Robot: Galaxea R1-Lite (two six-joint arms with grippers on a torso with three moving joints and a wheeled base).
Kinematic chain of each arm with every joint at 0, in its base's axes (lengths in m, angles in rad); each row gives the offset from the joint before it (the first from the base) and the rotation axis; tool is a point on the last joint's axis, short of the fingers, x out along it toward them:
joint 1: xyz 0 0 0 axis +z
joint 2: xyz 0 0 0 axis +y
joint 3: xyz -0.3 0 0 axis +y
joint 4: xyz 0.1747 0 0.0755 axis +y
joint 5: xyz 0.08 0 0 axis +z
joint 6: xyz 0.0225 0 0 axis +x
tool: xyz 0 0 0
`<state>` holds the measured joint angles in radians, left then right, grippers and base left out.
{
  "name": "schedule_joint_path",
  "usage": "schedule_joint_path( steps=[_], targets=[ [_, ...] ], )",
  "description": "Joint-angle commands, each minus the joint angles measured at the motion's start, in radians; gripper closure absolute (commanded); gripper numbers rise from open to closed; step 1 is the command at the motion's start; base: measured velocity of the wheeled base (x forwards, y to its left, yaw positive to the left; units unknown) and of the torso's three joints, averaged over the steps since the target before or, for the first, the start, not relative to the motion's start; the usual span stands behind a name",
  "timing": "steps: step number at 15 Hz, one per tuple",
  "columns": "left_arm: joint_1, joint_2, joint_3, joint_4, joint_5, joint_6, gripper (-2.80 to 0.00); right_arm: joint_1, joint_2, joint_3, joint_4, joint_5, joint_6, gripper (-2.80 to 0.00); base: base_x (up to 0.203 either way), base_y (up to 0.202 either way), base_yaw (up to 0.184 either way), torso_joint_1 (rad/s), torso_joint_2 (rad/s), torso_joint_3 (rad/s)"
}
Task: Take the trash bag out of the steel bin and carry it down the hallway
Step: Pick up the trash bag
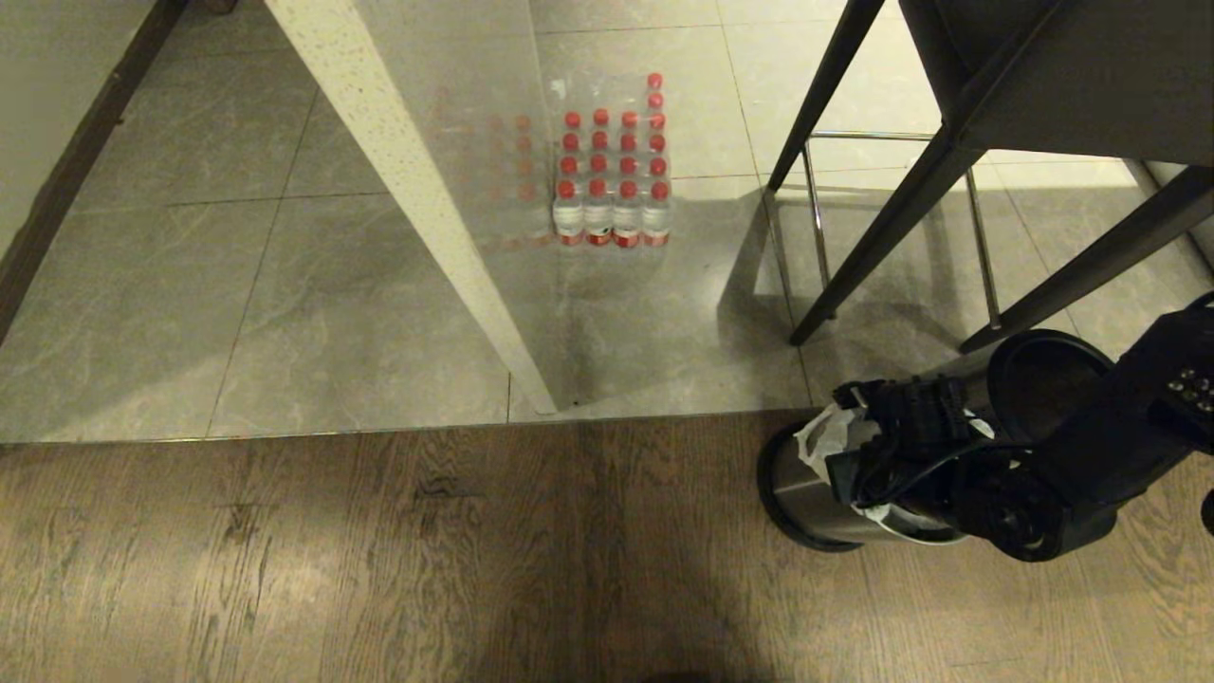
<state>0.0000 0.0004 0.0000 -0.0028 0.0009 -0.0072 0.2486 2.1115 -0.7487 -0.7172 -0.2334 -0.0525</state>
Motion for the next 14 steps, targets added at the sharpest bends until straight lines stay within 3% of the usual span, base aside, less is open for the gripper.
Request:
schedule_joint_path(
  steps=[1,10,14],
  targets=[
    [0.000,0.001,0.000,0.000,0.001,0.000,0.00,0.001,0.007,0.002,-0.003,-0.001,-0.001,0.00,0.000,0.000,0.000,0.000,0.00,0.000],
    [0.000,0.001,0.001,0.000,0.001,0.000,0.00,0.006,-0.077,0.025,0.013,0.002,-0.017,0.00,0.000,0.000,0.000,0.000,0.00,0.000],
    [0.000,0.001,0.000,0.000,0.001,0.000,0.00,0.004,-0.157,0.086,0.028,0.002,-0.094,0.00,0.000,0.000,0.000,0.000,0.00,0.000]
  ],
)
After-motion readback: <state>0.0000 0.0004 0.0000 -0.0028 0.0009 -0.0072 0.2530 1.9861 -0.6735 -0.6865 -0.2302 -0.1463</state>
